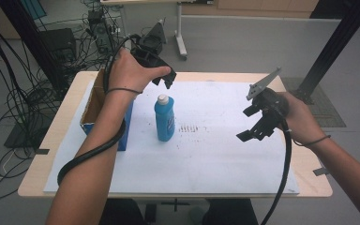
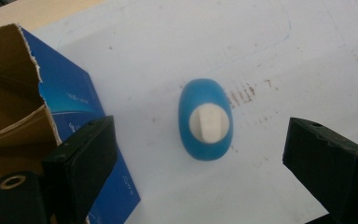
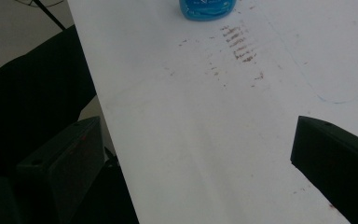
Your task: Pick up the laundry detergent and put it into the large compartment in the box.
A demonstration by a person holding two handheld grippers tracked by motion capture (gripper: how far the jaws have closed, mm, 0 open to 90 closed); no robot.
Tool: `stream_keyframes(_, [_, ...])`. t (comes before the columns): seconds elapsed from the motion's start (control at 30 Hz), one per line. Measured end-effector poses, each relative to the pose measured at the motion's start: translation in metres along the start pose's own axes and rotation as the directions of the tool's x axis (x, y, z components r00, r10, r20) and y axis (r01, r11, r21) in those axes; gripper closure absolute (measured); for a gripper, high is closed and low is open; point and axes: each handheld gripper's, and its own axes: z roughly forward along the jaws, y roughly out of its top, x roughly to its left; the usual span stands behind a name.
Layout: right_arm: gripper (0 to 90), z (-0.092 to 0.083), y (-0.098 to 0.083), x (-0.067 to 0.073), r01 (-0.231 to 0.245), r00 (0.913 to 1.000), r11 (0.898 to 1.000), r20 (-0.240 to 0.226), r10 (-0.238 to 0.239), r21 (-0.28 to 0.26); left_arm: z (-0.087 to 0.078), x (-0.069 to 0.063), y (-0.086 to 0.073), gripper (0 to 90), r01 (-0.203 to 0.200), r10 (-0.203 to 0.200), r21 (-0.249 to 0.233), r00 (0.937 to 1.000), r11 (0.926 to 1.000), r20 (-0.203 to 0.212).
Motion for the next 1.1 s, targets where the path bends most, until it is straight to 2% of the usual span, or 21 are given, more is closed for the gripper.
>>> stream_keyframes(0.53, [2.8, -0.002, -0.003, -0.001, -0.008, 1.0, 1.0, 0.005, 0.008, -0.006, 0.013, -0.018, 0.006, 10.4, -0.024, 0.024, 0.019, 0.9995, 0.9995, 0.021])
stream_keyframes(1.1, [2.7, 0.0, -0.003, -0.002, -0.009, 1.0, 1.0, -0.002, 0.009, -0.002, 0.033, -0.021, 0.003, 10.4, -0.031, 0.029, 0.035, 0.999, 0.9989, 0.034])
